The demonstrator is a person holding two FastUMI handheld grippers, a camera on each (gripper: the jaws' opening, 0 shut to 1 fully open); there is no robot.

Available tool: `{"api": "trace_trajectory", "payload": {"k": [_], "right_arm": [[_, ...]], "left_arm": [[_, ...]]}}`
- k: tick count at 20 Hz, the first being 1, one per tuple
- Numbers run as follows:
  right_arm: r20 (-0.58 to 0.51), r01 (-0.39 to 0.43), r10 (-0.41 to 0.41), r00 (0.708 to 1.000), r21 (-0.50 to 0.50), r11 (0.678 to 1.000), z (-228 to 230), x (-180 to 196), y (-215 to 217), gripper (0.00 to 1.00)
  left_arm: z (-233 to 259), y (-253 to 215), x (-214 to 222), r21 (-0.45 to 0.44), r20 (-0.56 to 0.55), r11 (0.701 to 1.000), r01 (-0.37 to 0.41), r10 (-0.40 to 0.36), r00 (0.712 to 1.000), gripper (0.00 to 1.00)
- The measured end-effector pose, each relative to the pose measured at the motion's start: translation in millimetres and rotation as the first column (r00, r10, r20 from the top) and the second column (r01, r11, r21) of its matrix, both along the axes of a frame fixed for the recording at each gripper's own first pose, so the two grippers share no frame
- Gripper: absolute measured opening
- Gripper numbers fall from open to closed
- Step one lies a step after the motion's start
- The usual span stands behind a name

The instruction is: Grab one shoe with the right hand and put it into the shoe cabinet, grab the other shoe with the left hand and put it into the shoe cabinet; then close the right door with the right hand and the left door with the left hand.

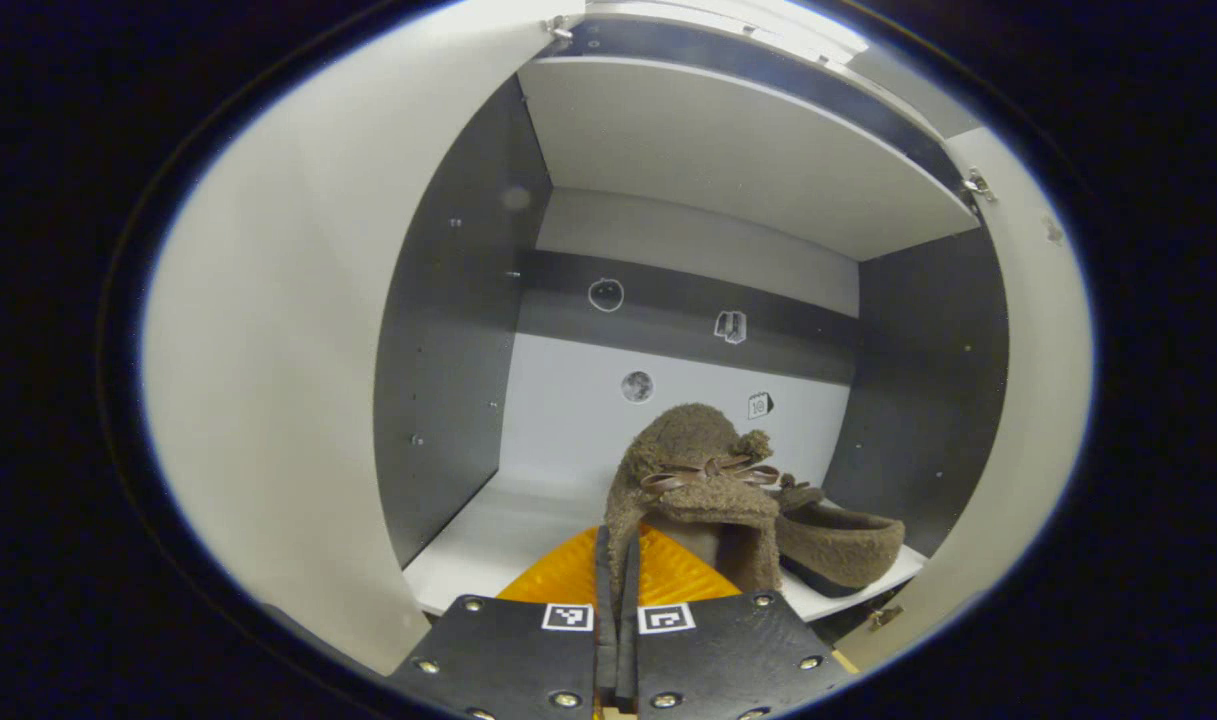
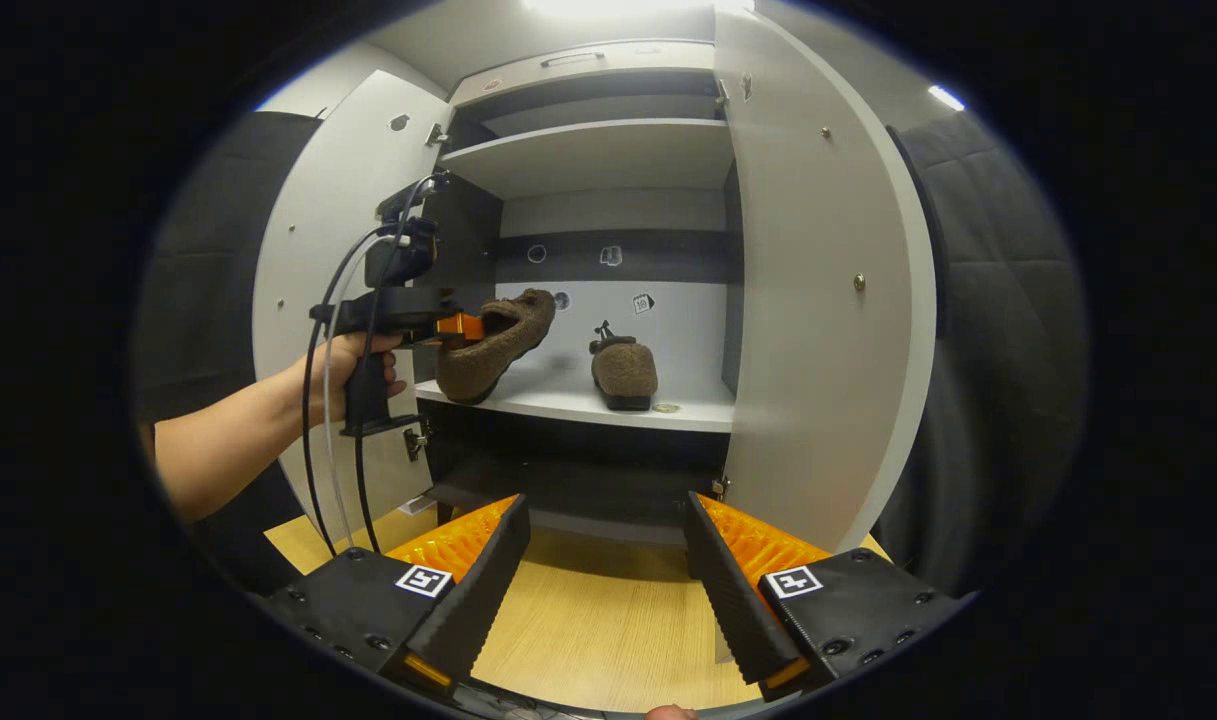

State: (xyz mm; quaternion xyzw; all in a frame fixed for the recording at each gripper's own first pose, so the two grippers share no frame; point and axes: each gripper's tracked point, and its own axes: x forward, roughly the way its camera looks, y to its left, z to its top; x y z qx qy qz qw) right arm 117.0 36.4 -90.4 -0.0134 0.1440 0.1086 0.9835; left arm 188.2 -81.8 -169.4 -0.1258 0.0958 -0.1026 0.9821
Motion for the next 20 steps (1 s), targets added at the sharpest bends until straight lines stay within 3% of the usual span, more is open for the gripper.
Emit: {"api": "trace_trajectory", "payload": {"k": [7,9,10,15,18,20], "right_arm": [[-0.017,0.047,-0.046,0.999,0.031,0.998,-3,1,-10,0.98],[-0.016,0.056,-0.055,0.998,0.030,0.998,-3,1,-13,0.98],[-0.017,0.059,-0.059,0.998,0.026,0.998,-3,1,-16,0.98],[0.022,0.085,-0.086,0.996,0.043,0.995,14,-4,-28,0.98],[0.068,0.107,-0.110,0.992,0.057,0.993,35,-9,-41,0.98],[0.084,0.118,-0.123,0.989,0.055,0.991,45,-17,-52,0.98]], "left_arm": [[-34,-7,54,0.074,-0.087,0.997,-0.013,0.019,0.996,0.01],[-29,-7,59,0.081,-0.059,0.997,-0.002,0.007,0.998,0.02],[-25,-5,59,0.095,-0.039,0.995,-0.010,0.013,0.999,0.09],[16,-4,35,0.148,0.068,0.989,-0.014,0.004,0.998,0.94],[41,-6,-3,0.136,0.125,0.991,-0.008,-0.009,0.992,0.98],[52,-6,-32,0.135,0.142,0.991,0.006,-0.026,0.989,0.93]]}}
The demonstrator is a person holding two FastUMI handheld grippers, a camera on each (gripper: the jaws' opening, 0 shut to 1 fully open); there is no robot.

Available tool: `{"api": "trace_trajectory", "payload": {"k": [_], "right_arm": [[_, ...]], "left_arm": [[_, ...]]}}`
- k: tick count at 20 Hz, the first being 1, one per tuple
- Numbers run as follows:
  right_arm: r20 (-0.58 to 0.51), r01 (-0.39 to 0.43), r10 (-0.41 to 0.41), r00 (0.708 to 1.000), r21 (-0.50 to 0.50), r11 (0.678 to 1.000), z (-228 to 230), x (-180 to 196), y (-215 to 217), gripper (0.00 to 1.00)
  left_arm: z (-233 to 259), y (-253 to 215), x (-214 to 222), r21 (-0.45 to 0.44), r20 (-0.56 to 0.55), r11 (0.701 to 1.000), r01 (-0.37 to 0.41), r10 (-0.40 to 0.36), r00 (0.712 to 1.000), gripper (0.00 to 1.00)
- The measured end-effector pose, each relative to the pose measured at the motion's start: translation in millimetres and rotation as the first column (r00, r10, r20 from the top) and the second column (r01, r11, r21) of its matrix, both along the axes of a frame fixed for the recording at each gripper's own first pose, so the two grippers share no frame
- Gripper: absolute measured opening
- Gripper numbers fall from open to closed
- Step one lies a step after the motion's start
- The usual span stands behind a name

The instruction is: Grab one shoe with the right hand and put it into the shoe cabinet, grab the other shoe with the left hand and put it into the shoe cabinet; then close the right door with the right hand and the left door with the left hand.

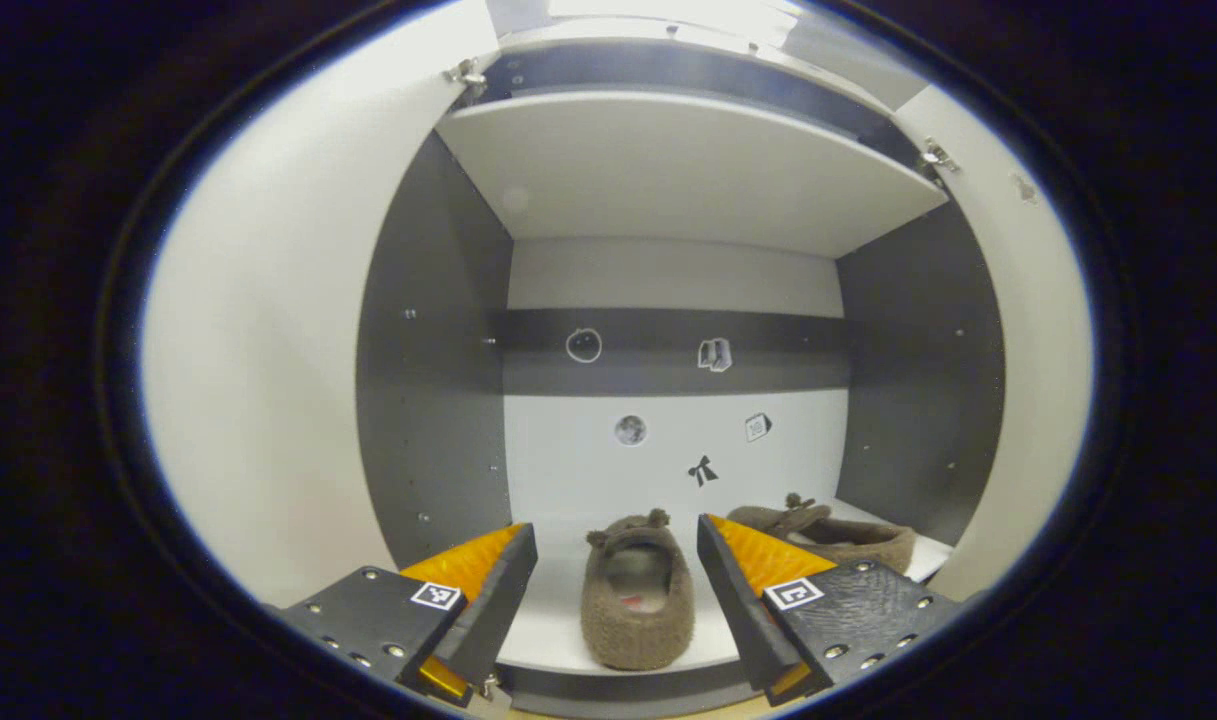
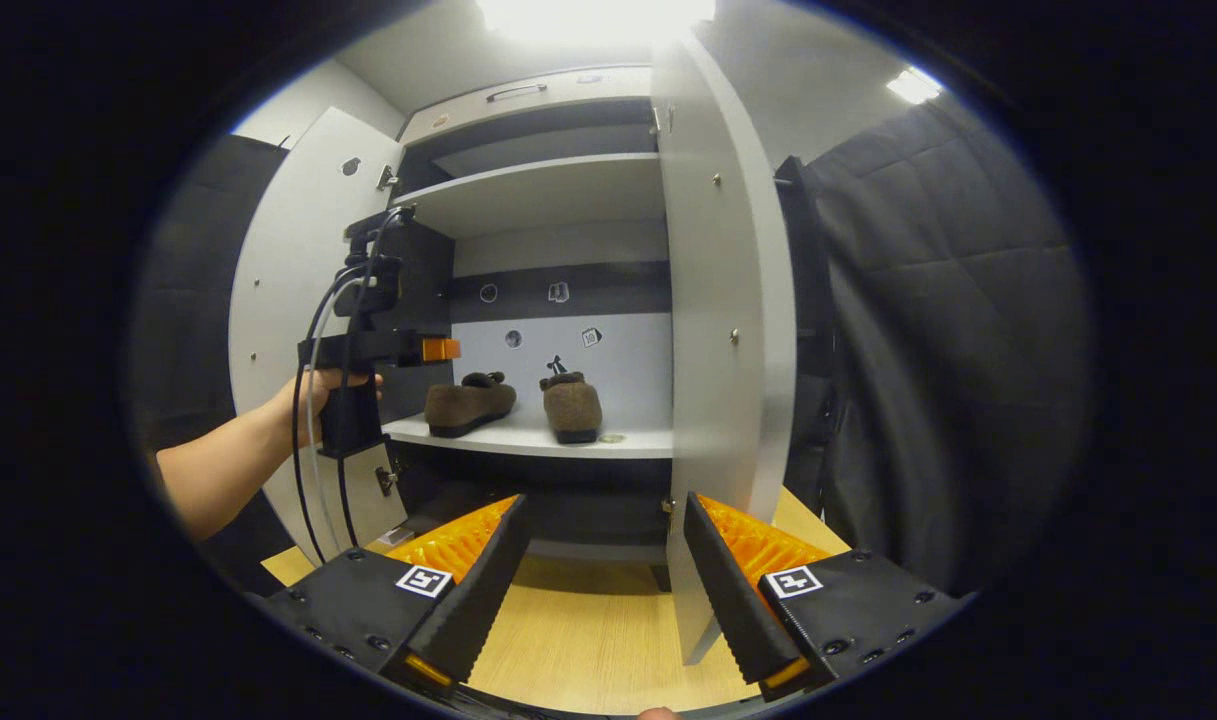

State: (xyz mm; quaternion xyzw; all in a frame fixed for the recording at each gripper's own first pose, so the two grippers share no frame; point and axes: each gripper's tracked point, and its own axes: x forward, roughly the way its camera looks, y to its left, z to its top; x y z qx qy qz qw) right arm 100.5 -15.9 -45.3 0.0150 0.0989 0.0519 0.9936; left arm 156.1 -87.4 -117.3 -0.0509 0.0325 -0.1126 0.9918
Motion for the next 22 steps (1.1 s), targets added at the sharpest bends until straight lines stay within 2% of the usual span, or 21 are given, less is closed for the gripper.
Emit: {"api": "trace_trajectory", "payload": {"k": [1,3,4,6,14,21,22], "right_arm": [[0.008,0.006,-0.006,1.000,-0.003,1.000,5,-2,-5,0.98],[0.015,0.017,-0.017,1.000,-0.002,1.000,11,-10,-16,0.98],[0.017,0.019,-0.019,1.000,0.001,1.000,13,-15,-20,0.97],[0.023,0.021,-0.021,0.999,0.007,1.000,17,-22,-27,0.98],[0.040,0.055,-0.054,0.998,-0.020,0.998,35,-33,-66,0.97],[0.077,0.205,-0.203,0.976,-0.023,0.979,66,-11,-126,0.98],[0.086,0.235,-0.232,0.969,-0.023,0.972,73,-7,-135,0.98]], "left_arm": [[4,0,-12,0.004,0.006,1.000,0.004,-0.004,1.000,0.98],[10,0,-43,0.012,0.019,1.000,0.020,-0.021,1.000,0.98],[13,1,-60,0.014,0.024,1.000,0.027,-0.028,0.999,0.89],[15,4,-91,0.017,0.026,0.999,0.035,-0.036,0.999,0.98],[7,21,-197,0.033,0.018,0.998,0.044,-0.045,0.999,0.98],[-1,49,-254,0.019,0.003,1.000,0.024,-0.024,1.000,0.98],[-3,52,-258,0.009,-0.001,1.000,0.022,-0.022,1.000,0.93]]}}
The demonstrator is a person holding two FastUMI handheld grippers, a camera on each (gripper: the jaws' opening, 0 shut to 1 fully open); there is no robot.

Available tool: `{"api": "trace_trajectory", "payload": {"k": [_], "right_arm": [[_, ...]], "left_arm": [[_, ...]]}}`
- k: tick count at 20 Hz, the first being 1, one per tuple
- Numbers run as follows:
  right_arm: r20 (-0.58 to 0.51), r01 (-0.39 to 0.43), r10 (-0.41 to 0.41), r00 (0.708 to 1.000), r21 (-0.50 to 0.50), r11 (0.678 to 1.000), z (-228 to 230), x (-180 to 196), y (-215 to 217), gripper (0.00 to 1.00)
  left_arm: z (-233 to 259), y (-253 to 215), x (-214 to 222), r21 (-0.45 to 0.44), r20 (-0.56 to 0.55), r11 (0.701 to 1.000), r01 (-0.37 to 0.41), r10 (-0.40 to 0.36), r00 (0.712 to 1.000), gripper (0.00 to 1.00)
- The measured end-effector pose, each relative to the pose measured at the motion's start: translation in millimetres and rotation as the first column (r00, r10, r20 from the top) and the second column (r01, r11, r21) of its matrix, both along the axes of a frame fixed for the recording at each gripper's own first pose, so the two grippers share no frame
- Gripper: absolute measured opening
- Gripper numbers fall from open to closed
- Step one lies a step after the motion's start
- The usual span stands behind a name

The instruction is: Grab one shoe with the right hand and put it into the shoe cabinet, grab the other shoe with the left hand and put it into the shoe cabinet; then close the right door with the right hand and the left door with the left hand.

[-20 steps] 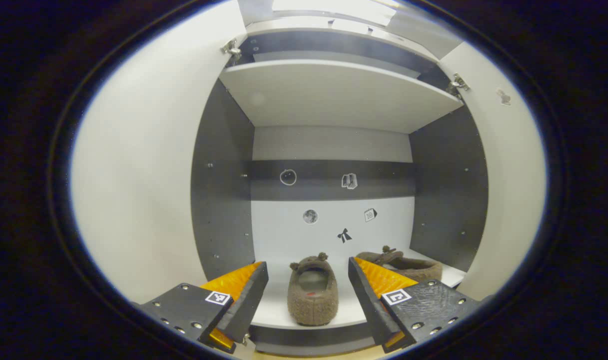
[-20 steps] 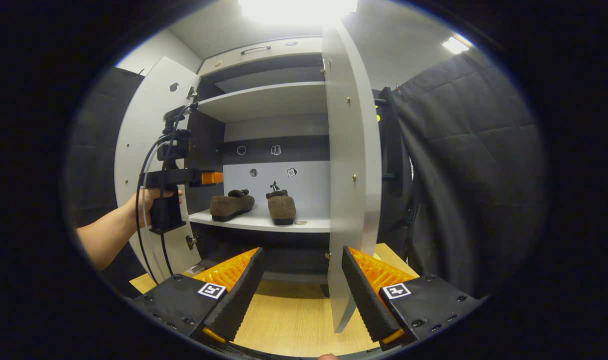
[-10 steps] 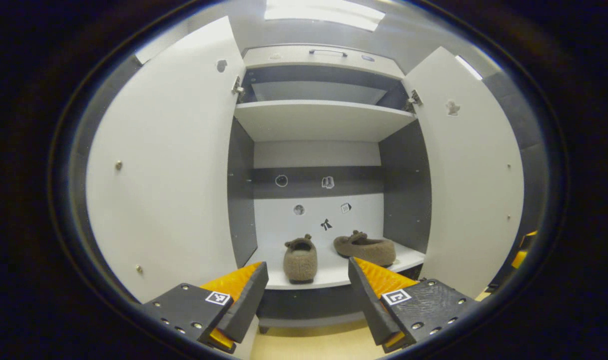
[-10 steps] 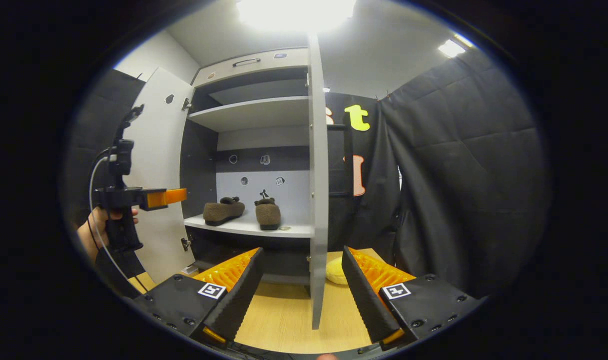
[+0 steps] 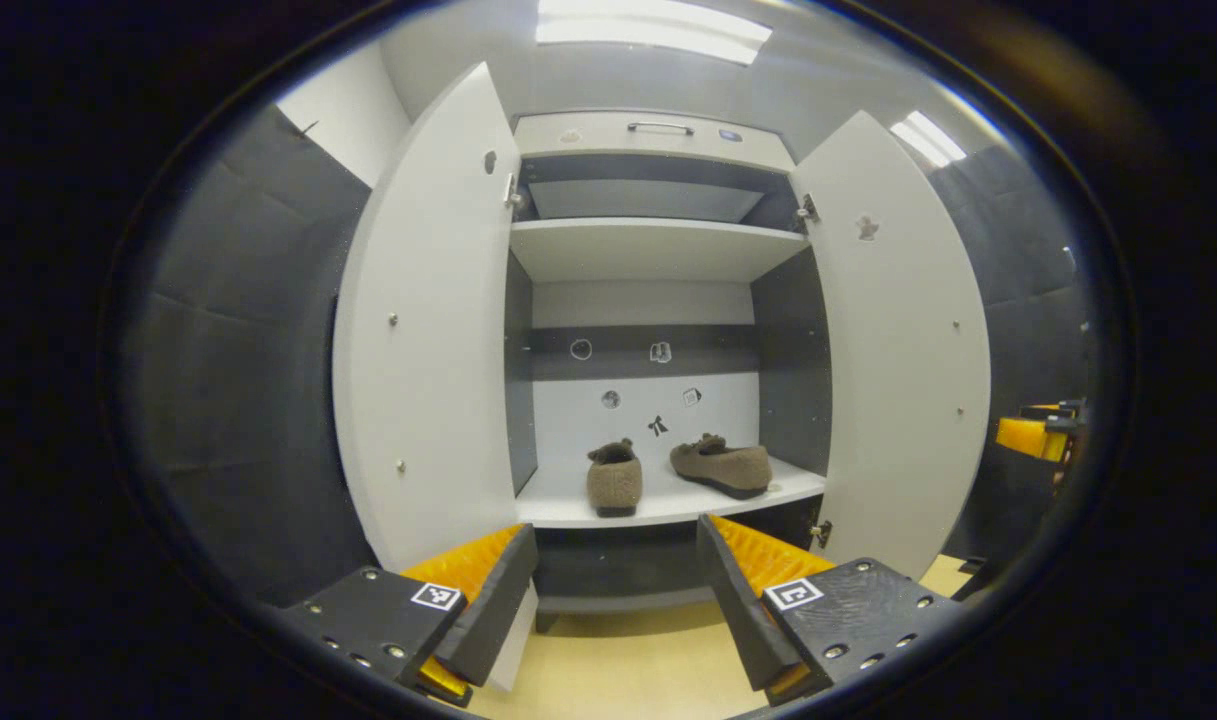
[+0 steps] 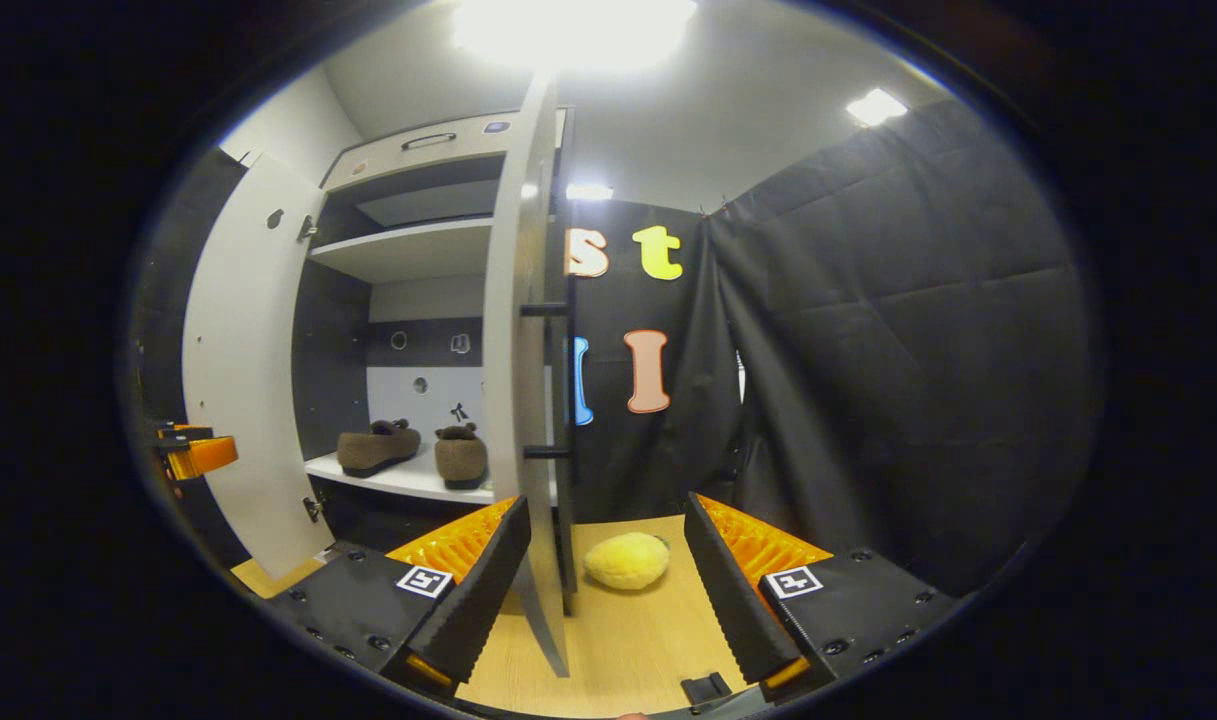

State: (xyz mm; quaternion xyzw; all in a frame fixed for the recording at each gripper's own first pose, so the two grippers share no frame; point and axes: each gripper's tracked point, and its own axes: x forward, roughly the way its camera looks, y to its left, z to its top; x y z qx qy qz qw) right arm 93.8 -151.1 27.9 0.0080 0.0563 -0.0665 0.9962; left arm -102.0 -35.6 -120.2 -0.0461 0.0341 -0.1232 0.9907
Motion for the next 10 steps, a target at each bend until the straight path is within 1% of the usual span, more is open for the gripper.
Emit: {"api": "trace_trajectory", "payload": {"k": [1,3,4,5,6,7,8,9,10], "right_arm": [[0.011,0.029,-0.029,1.000,-0.001,1.000,7,5,-10,0.98],[0.034,0.088,-0.088,0.996,-0.004,0.996,19,15,-27,0.98],[0.039,0.117,-0.116,0.992,-0.002,0.993,24,18,-35,0.96],[0.041,0.138,-0.138,0.990,0.004,0.990,28,25,-38,0.97],[0.042,0.160,-0.160,0.986,0.009,0.987,31,29,-41,0.94],[0.043,0.182,-0.183,0.982,0.009,0.983,31,33,-45,0.96],[0.041,0.198,-0.198,0.979,0.008,0.980,32,38,-46,0.96],[0.032,0.209,-0.209,0.977,0.007,0.978,30,41,-44,0.96],[0.024,0.211,-0.211,0.977,0.006,0.978,30,43,-40,0.96]], "left_arm": [[-1,4,-6,-0.009,-0.007,1.000,0.000,0.000,1.000,0.98],[-5,13,-15,-0.012,-0.013,1.000,-0.001,0.001,1.000,0.98],[-7,18,-19,-0.007,-0.013,1.000,-0.003,0.003,1.000,0.93],[-9,25,-22,-0.003,-0.018,1.000,-0.008,0.008,1.000,0.93],[-11,31,-24,0.000,-0.026,1.000,-0.012,0.012,1.000,0.93],[-12,40,-26,0.001,-0.032,1.000,-0.018,0.018,0.999,0.97],[-14,48,-27,0.000,-0.030,1.000,-0.023,0.023,0.999,0.93],[-14,58,-27,0.001,-0.029,1.000,-0.032,0.032,0.999,0.98],[-15,67,-28,0.003,-0.031,0.999,-0.043,0.043,0.999,0.93]]}}
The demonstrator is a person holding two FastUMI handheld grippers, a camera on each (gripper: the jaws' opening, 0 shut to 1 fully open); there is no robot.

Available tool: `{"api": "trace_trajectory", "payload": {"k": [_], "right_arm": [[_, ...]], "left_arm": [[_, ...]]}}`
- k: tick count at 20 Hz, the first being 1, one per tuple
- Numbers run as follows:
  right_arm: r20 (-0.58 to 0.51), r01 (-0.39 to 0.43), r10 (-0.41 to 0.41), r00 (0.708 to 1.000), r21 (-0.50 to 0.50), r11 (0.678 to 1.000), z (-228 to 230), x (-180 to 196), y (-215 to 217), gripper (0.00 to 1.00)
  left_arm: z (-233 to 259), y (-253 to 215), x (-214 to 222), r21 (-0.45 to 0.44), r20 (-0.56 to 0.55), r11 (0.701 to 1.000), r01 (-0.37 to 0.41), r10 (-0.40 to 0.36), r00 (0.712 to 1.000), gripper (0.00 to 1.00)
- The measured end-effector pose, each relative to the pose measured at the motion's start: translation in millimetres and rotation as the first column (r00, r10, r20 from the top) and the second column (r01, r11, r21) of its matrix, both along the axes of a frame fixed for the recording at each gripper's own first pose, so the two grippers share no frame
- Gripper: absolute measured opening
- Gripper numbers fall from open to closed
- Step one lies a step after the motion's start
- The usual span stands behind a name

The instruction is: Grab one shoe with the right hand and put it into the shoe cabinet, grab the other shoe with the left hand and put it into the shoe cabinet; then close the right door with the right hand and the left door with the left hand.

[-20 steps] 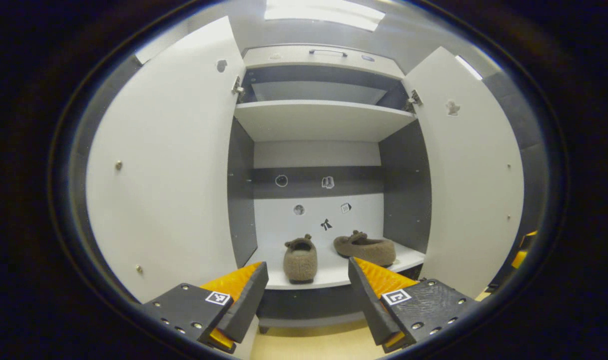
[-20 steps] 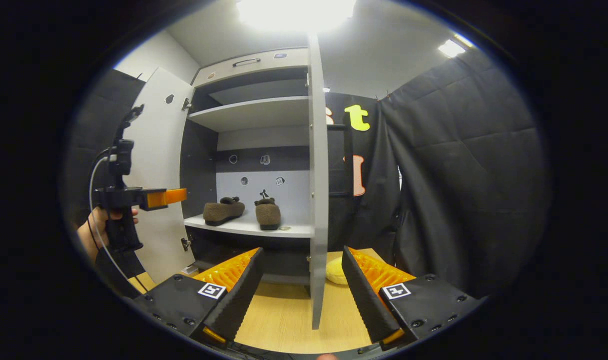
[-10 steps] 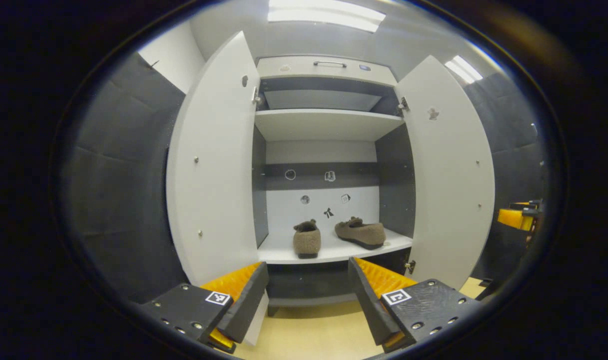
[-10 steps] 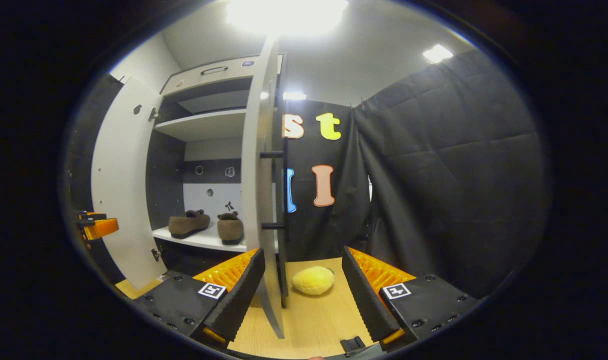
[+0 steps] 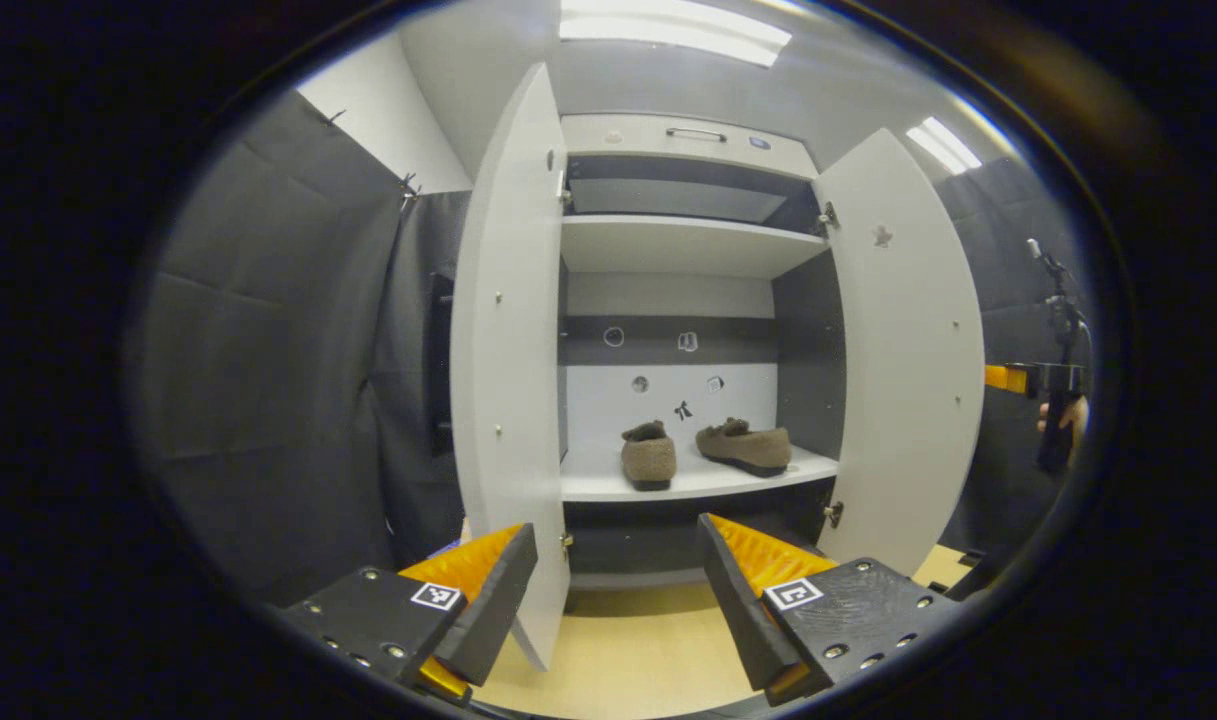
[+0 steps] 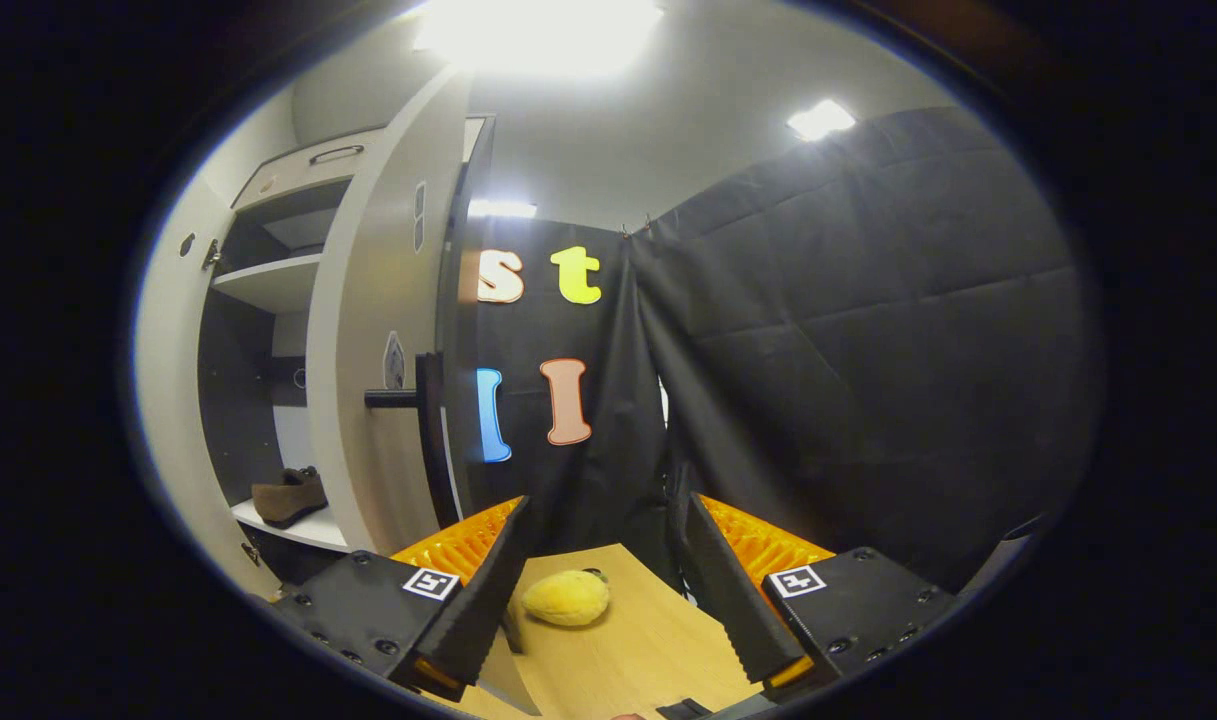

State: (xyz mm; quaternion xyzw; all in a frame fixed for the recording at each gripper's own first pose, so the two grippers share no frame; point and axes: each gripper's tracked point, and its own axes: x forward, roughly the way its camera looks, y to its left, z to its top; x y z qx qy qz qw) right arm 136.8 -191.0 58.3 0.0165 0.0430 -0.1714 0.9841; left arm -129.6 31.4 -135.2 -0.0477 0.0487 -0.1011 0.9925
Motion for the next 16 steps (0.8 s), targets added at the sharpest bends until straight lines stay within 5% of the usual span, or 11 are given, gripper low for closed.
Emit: {"api": "trace_trajectory", "payload": {"k": [6,16], "right_arm": [[-0.020,0.029,-0.031,0.999,-0.114,0.993,7,-1,23,0.88],[-0.015,-0.025,0.024,1.000,-0.076,0.997,8,-5,84,0.93]], "left_arm": [[2,55,1,-0.028,0.011,0.998,-0.055,0.055,0.998,0.93],[-4,106,13,-0.040,0.015,0.995,-0.091,0.091,0.996,0.93]]}}
